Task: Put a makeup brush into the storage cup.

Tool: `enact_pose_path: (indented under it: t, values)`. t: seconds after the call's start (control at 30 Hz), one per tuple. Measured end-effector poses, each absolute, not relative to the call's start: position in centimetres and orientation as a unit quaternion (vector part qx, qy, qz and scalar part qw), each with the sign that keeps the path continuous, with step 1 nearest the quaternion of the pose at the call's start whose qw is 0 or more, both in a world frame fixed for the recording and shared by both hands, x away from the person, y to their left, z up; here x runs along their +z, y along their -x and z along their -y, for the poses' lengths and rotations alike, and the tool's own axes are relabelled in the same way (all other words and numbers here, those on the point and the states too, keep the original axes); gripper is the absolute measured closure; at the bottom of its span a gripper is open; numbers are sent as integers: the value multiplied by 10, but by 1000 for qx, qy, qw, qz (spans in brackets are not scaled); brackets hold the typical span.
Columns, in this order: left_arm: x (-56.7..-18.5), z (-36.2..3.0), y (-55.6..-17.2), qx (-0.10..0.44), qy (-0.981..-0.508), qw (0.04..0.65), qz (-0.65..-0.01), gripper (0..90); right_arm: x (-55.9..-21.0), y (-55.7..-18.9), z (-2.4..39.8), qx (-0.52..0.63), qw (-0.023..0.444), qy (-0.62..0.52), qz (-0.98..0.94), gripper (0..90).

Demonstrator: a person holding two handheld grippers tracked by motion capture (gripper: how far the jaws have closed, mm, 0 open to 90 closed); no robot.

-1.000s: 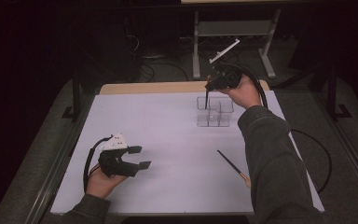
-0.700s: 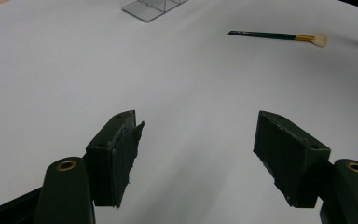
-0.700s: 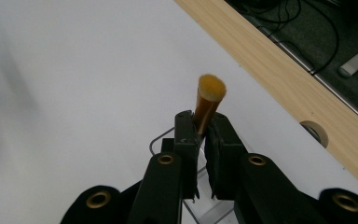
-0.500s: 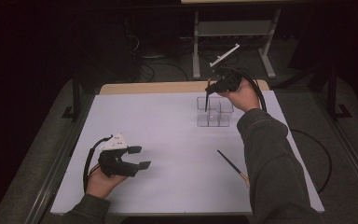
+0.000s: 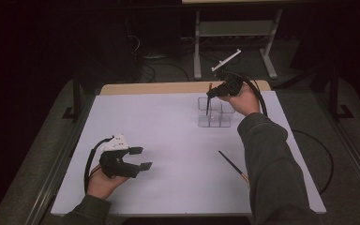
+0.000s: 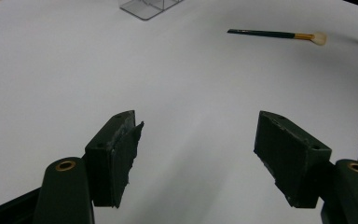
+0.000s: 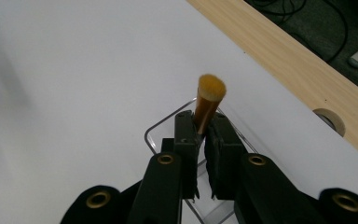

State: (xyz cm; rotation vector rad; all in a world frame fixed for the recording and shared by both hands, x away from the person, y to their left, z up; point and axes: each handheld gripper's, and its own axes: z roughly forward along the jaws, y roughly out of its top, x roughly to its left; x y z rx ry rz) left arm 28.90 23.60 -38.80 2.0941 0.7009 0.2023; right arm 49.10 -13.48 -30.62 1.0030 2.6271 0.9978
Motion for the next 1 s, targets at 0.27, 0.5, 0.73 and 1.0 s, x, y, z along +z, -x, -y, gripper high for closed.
enact_pose_path:
  t: [0.27,0.5,0.73,1.0]
  values:
    - [-388,-236,-290,82,-847,445,-280,289,-312,-492,133,331,75,-337,-878,827]
    - [-388,-236,-290,82,-845,448,-280,289,-317,-492,134,329,76,-339,-878,827]
    - [-389,-234,-290,77,-842,452,-285,289,-323,-493,136,326,73,-338,-880,825]
    - [-388,-235,-290,79,-845,448,-282,288,-328,-491,138,331,73,-348,-874,747]
